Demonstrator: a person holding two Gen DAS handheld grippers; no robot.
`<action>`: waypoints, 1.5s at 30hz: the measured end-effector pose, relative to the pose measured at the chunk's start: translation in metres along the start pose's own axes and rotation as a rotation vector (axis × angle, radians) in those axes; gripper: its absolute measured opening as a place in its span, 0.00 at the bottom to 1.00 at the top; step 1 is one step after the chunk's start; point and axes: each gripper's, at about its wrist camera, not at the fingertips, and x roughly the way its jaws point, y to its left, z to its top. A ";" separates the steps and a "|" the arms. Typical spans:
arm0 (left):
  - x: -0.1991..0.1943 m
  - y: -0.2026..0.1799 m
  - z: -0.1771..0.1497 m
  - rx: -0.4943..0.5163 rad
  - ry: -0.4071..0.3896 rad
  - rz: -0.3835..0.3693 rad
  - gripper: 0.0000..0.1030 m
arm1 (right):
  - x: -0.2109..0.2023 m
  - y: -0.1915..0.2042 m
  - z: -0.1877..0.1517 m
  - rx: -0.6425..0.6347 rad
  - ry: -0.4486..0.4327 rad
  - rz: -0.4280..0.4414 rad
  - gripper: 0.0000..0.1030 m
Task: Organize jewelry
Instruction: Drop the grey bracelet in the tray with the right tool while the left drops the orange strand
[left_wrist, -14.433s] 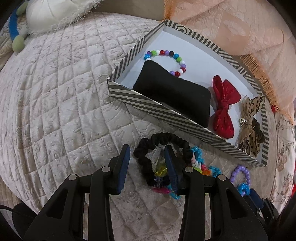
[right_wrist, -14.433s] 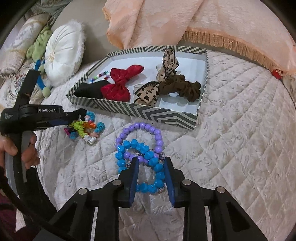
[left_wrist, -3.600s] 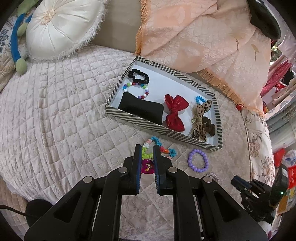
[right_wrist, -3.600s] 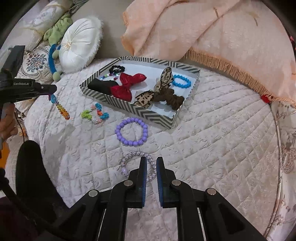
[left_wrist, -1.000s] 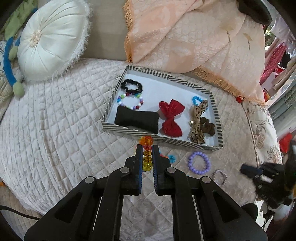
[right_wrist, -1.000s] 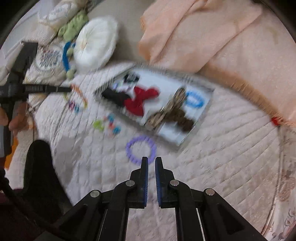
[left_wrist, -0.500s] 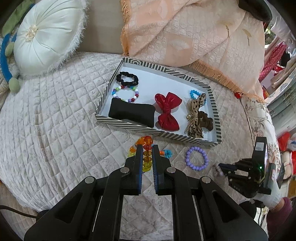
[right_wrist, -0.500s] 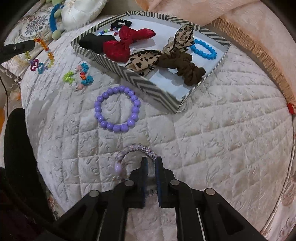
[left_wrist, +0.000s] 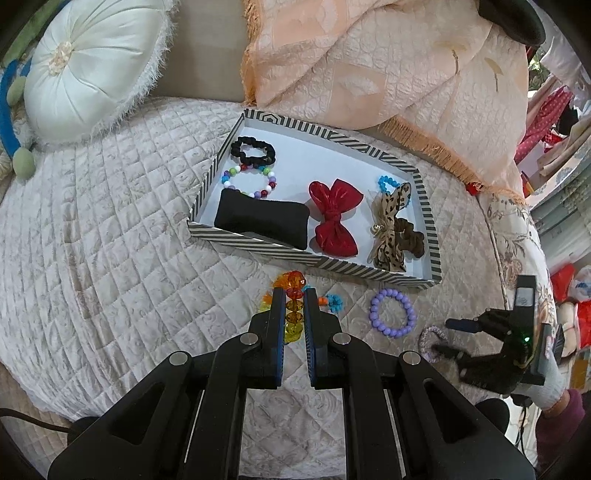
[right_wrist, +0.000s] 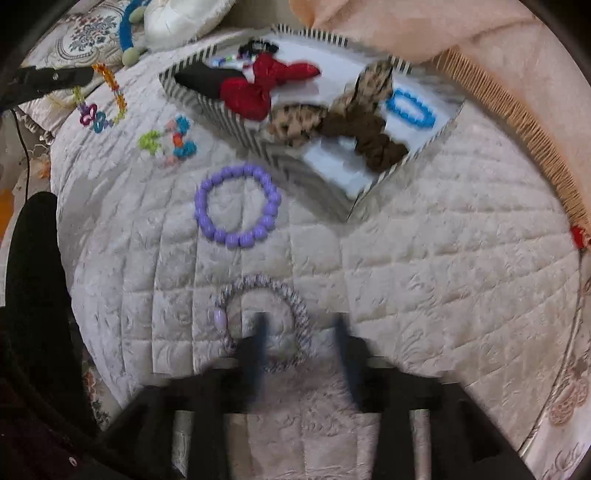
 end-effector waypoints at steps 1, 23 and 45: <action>0.000 0.000 0.000 -0.002 0.000 -0.002 0.08 | 0.001 -0.001 -0.004 -0.003 -0.002 -0.008 0.44; -0.005 0.005 0.001 -0.016 -0.006 -0.008 0.08 | -0.068 0.039 -0.002 -0.057 -0.148 -0.074 0.07; -0.003 -0.024 0.065 0.067 -0.078 0.081 0.08 | -0.089 0.007 0.085 0.055 -0.339 -0.014 0.06</action>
